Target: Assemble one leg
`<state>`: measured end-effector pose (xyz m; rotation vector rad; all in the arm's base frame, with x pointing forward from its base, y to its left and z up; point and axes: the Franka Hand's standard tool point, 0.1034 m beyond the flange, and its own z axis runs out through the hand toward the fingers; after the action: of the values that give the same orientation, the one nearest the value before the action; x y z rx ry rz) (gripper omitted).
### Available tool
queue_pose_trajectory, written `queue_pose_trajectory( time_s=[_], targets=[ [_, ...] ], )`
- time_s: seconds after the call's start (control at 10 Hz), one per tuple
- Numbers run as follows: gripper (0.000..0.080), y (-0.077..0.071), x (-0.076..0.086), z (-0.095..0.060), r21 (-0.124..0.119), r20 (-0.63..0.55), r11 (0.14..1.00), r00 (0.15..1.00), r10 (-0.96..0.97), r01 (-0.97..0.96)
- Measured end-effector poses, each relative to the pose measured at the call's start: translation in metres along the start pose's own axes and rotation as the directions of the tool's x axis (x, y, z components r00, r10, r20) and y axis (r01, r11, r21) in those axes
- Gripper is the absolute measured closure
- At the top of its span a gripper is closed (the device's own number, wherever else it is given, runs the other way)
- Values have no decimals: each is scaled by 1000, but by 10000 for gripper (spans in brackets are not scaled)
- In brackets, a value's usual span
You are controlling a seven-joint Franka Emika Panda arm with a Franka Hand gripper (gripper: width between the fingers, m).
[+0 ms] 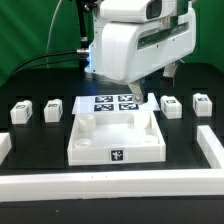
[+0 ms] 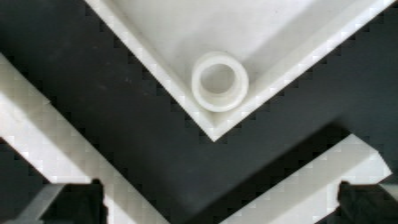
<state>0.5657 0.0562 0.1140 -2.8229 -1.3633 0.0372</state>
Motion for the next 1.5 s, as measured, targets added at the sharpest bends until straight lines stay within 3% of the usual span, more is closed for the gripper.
queue_pose_trajectory(
  time_s=[1.3,1.4,1.5],
  targets=[
    [150,0,-2,2,-2,-2,1000,1000,-9,9],
    [150,-1,-17,14,-12,-10,999,999,-53,52],
    [150,-8,-33,22,2,4,997,997,-72,72]
  ],
)
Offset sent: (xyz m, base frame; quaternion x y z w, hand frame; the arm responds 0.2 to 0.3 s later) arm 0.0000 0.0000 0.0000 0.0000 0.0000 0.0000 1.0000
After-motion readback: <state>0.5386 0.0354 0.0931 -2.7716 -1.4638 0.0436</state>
